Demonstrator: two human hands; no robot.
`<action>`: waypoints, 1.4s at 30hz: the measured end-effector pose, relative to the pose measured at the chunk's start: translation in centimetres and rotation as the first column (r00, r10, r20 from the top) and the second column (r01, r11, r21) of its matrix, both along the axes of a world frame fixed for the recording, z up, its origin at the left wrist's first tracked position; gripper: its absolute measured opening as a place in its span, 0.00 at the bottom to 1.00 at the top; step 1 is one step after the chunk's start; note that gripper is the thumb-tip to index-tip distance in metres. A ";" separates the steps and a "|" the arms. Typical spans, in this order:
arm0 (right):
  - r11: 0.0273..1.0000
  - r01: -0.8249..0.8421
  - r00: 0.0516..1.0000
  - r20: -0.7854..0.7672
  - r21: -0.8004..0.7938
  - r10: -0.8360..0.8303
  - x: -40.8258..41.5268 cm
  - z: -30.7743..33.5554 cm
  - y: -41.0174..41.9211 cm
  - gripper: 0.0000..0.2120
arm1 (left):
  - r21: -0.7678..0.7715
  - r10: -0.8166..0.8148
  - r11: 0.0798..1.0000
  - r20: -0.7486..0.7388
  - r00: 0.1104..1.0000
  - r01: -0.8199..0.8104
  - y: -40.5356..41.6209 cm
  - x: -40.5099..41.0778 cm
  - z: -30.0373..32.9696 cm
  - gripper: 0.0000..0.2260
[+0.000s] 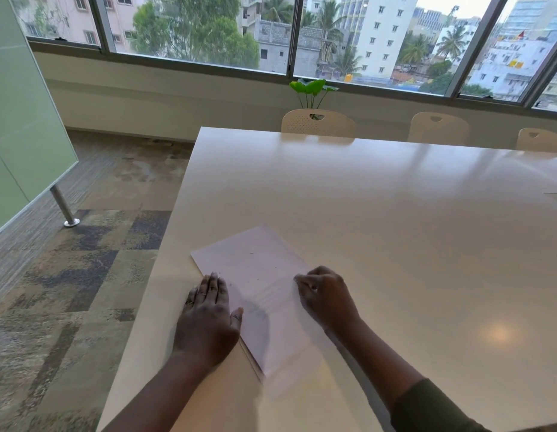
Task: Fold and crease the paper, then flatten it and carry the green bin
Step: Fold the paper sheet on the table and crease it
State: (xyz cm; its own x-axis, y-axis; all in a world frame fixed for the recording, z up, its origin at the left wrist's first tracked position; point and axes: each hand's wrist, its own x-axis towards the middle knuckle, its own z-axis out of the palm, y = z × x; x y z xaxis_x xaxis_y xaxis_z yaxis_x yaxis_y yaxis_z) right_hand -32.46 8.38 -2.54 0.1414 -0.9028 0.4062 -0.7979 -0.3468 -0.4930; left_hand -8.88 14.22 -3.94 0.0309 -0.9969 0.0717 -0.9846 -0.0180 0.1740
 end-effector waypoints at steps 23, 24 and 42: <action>0.996 -0.078 0.986 -0.144 0.037 0.083 2.6 0.6 -0.7 0.08 | -0.036 -0.001 0.999 -0.035 0.999 0.000 -0.1 0.3 0.2 0.36; 0.992 -0.121 0.984 -0.128 0.044 0.126 2.7 0.6 -0.3 0.09 | -0.036 0.000 0.999 -0.033 0.999 -0.001 -0.1 0.3 0.2 0.35; 0.965 -0.251 0.952 -0.163 0.077 0.261 4.8 0.9 -1.4 0.08 | -0.005 0.014 1.000 -0.059 0.998 -0.014 0.0 0.2 0.4 0.33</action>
